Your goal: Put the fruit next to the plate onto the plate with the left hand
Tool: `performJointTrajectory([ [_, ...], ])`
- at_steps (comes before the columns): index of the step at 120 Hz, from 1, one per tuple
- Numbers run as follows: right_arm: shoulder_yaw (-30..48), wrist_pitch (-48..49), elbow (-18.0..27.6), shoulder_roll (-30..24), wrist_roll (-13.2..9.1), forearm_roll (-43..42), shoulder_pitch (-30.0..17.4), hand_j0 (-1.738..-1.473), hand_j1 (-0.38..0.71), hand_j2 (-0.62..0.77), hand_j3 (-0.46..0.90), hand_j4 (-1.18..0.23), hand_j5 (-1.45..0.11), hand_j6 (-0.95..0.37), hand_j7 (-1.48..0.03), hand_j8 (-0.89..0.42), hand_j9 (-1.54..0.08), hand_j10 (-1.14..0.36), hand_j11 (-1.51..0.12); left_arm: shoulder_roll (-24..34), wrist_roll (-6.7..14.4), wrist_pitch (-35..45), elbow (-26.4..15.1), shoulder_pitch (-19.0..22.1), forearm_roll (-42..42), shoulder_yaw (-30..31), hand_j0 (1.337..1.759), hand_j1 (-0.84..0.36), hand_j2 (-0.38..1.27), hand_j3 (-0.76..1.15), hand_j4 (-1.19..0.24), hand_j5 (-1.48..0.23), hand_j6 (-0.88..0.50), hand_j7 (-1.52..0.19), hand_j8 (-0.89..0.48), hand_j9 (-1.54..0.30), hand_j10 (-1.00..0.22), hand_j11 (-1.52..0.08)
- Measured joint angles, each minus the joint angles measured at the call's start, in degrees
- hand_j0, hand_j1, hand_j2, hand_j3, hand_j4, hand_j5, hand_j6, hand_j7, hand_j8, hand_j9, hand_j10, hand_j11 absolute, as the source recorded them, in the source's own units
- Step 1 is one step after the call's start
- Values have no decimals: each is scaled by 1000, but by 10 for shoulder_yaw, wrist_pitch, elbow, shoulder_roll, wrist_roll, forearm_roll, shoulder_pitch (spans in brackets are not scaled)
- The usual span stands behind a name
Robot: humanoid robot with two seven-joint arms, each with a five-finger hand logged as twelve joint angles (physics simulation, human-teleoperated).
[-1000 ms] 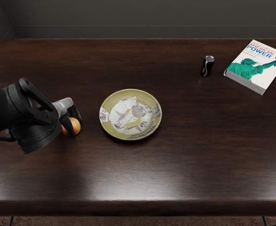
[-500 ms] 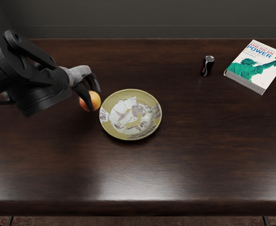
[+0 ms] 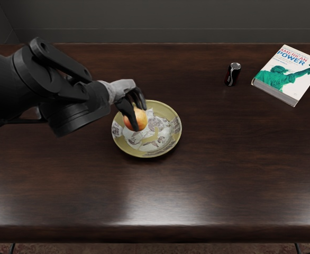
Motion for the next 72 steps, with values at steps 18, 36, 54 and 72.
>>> performJointTrajectory([
  [18, 0, 0, 0, 0, 0, 0, 0, -1658, -335, -2, 0, -12, -15, -12, -15, -12, -15, -12, -15, 0, -1, 2, 2, 0, 0, 1, 1657, -272, 502, 0, -553, -790, -371, -767, -361, -755, -511, -759],
  [36, 0, 0, 0, 0, 0, 0, 0, -1658, -335, -2, 0, -12, -15, -12, -15, -12, -15, -12, -15, 0, -1, 4, 3, 18, 0, 1, 1657, -19, 252, 0, -323, -455, -236, -444, -231, -438, -303, -440],
  [54, 0, 0, 0, 0, 0, 0, 0, -1658, -335, -2, 0, -12, -15, -12, -15, -12, -15, -12, -15, 82, -1, -56, 4, 20, -1, 4, 1658, 157, 123, 0, -168, -235, -126, -230, -124, -227, -158, -228],
  [72, 0, 0, 0, 0, 0, 0, 0, -1658, -335, -2, 0, -12, -15, -12, -15, -12, -15, -12, -15, 348, 41, -326, 4, 69, 22, 35, 1658, 252, 60, 0, -85, -118, -65, -116, -64, -114, -80, -115],
])
